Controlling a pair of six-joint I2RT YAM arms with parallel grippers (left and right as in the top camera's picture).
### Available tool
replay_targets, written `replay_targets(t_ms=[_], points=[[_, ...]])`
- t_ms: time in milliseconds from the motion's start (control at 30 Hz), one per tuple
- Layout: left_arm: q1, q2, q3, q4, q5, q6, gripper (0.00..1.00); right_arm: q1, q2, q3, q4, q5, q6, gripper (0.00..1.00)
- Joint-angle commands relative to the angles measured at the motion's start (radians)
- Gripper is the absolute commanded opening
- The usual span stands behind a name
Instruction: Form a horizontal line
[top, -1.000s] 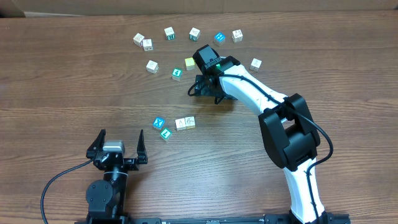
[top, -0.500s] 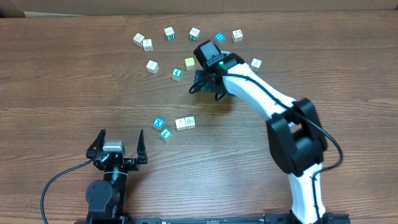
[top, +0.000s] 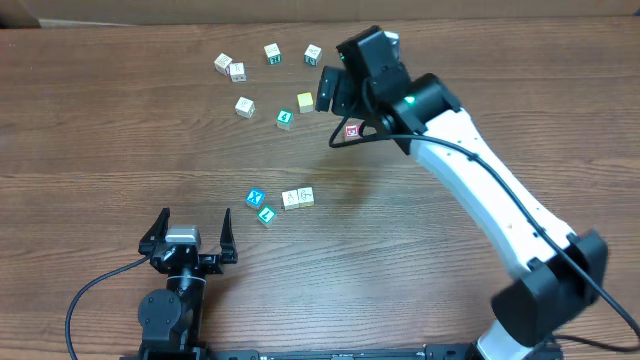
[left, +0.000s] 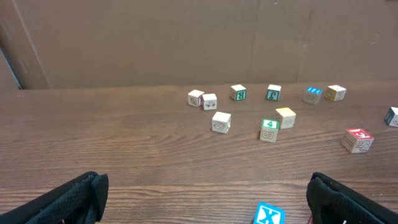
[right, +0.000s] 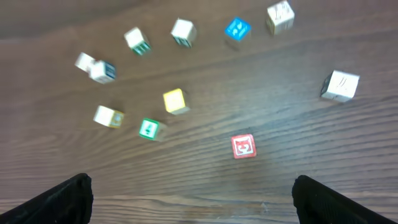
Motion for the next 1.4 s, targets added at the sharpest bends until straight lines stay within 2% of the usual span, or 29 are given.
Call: replay_targets(t_ms=[0, 267, 500, 833, 1067, 1200, 1367], points=[[0.004, -0.012, -0.003, 0.001, 0.01, -0.021, 1.0, -0.003, -0.098, -0.002, 0.003, 0.01, 0.0, 1.0], [0.004, -0.012, -0.003, 0.001, 0.01, -0.021, 1.0, -0.004, -0.21, -0.002, 0.001, 0.063, -0.001, 1.0], [0.004, -0.012, -0.003, 0.001, 0.01, -0.021, 1.0, -0.012, -0.227, -0.002, -0.229, 0.091, -0.004, 1.0], [0.004, -0.012, -0.003, 0.001, 0.01, -0.021, 1.0, -0.012, -0.238, -0.002, -0.315, 0.102, 0.001, 1.0], [0.004, -0.012, -0.003, 0.001, 0.01, -0.021, 0.99, -0.011, -0.312, -0.008, -0.364, 0.086, 0.003, 1.0], [0.004, -0.012, -0.003, 0.001, 0.01, -0.021, 1.0, -0.011, -0.381, -0.086, -0.35, 0.085, 0.002, 1.0], [0.004, -0.012, -0.003, 0.001, 0.01, -0.021, 0.99, -0.012, -0.481, -0.291, -0.259, 0.131, -0.008, 1.0]])
